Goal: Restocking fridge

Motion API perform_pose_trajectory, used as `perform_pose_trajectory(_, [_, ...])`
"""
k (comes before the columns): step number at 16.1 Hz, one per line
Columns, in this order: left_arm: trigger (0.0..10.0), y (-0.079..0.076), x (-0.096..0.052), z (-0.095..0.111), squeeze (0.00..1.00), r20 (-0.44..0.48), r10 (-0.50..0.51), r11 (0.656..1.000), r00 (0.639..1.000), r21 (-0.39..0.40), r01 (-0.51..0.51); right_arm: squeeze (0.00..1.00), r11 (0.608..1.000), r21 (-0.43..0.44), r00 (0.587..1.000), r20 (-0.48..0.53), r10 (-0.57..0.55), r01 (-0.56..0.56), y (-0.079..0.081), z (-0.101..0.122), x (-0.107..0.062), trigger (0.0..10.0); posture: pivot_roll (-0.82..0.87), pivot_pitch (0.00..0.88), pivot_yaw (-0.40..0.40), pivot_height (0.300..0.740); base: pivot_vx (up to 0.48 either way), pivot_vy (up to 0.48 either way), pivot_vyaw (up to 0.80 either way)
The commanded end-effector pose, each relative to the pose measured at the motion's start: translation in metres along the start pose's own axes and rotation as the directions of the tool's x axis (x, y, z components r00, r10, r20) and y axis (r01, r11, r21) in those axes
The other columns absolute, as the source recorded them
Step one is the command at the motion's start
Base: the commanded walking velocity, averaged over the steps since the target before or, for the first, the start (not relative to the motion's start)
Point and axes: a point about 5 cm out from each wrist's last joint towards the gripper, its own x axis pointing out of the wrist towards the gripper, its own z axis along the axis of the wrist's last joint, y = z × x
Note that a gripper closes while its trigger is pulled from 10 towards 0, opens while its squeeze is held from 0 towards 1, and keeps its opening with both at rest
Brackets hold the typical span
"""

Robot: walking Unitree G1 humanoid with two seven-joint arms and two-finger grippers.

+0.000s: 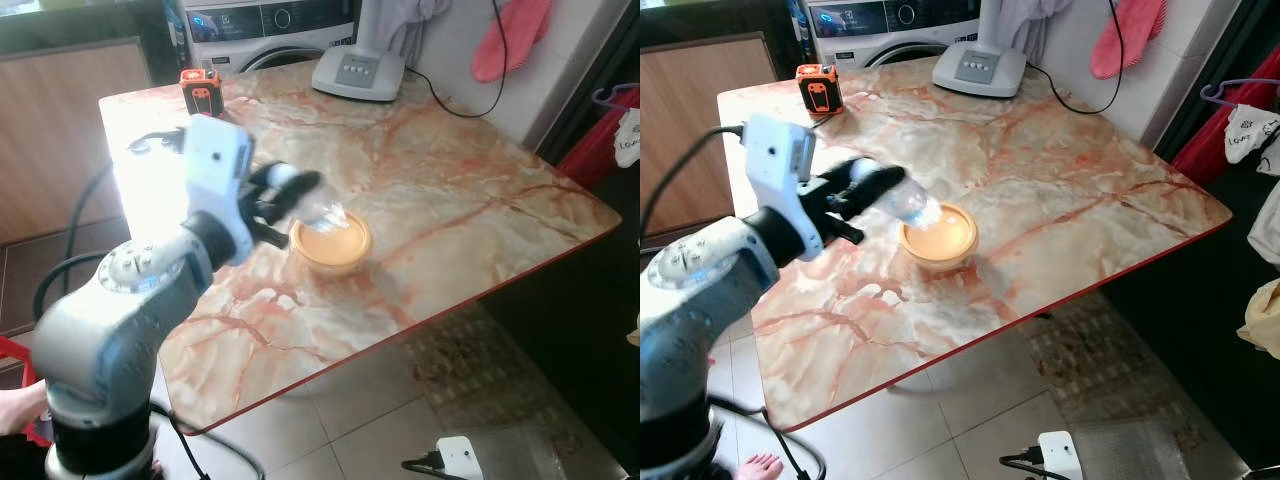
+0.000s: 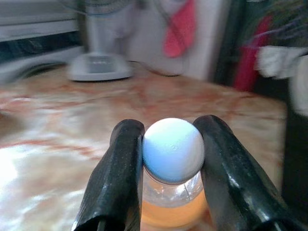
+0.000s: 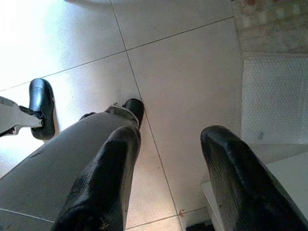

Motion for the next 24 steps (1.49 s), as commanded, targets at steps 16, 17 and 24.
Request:
perform_pose_trajectory(16, [10.0,0.004,-0.026,-0.078,0.00,0.230,0.329,0.853,0.916,0.344,-0.392,0.00,0.986,0.140,0.989,0.104,-0.104,0.089,-0.002,-0.008,-0.003,10.0,0.04,0.006,-0.064,0.740,0.000,0.000,0.00])
perform_pose_trajectory(17, [10.0,0.003,-0.026,-0.078,0.00,0.231,0.328,0.852,0.916,0.345,-0.393,0.00,0.986,0.140,0.989,0.104,-0.105,0.090,-0.002,-0.008,-0.003,10.0,0.04,0.006,-0.064,0.740,0.000,0.000,0.00])
perform_pose_trajectory(24, [10.0,0.001,-0.027,-0.081,0.00,0.241,0.316,0.849,0.918,0.359,-0.387,0.00,0.986,0.142,0.990,0.097,-0.107,0.092,-0.001,-0.011,-0.003,10.0,0.03,0.018,-0.058,0.740,0.000,0.000,0.00])
